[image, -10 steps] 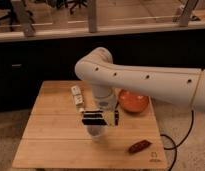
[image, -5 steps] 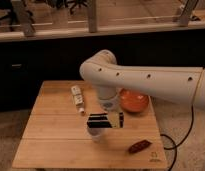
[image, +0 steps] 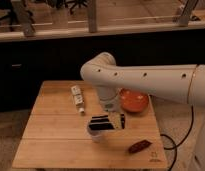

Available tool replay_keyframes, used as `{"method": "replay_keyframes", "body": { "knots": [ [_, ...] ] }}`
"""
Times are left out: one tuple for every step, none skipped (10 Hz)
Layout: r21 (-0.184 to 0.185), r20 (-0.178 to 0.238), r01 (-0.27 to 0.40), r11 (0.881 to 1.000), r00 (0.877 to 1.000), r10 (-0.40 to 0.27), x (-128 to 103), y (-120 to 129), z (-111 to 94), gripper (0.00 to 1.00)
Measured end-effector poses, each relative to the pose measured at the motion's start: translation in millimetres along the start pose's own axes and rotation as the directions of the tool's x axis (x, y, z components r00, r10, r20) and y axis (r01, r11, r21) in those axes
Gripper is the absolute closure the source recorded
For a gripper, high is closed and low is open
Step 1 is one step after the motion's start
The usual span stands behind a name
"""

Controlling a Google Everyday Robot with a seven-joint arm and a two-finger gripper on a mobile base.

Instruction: Place the eraser in the ceramic cup

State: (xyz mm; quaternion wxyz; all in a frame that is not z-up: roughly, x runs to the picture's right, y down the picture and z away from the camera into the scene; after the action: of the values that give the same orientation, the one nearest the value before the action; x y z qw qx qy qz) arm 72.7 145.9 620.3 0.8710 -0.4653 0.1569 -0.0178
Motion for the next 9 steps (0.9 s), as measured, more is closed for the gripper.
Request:
{"method": "replay_keyframes", "body": {
  "knots": [
    [-0.006, -0.004, 0.001, 1.000, 1.000, -0.001, 0.4, -0.5, 2.7, 1.00],
    [-0.013, -0.007, 0.000, 1.000, 1.000, 0.000, 0.3, -0.7, 5.1, 1.00],
    [-0.015, -0.010, 0.001, 1.000, 1.000, -0.001, -0.4, -0.8, 6.4, 1.00],
    [-0.017, -0.012, 0.002, 1.000, 1.000, -0.002, -1.2, -0.8, 7.3, 1.00],
    [-0.020, -0.017, 0.003, 1.000, 1.000, -0.004, -2.2, -0.7, 8.3, 1.00],
    [-0.023, -0.021, 0.003, 1.000, 1.000, -0.004, -3.2, -0.7, 9.3, 1.00],
    [-0.025, -0.024, 0.003, 1.000, 1.000, -0.004, -4.1, -0.6, 10.0, 1.00],
    [-0.028, -0.027, 0.003, 1.000, 1.000, -0.004, -4.8, -0.5, 10.8, 1.00],
    [-0.031, -0.031, 0.002, 1.000, 1.000, -0.003, -5.4, -0.4, 11.5, 1.00]
  ]
}}
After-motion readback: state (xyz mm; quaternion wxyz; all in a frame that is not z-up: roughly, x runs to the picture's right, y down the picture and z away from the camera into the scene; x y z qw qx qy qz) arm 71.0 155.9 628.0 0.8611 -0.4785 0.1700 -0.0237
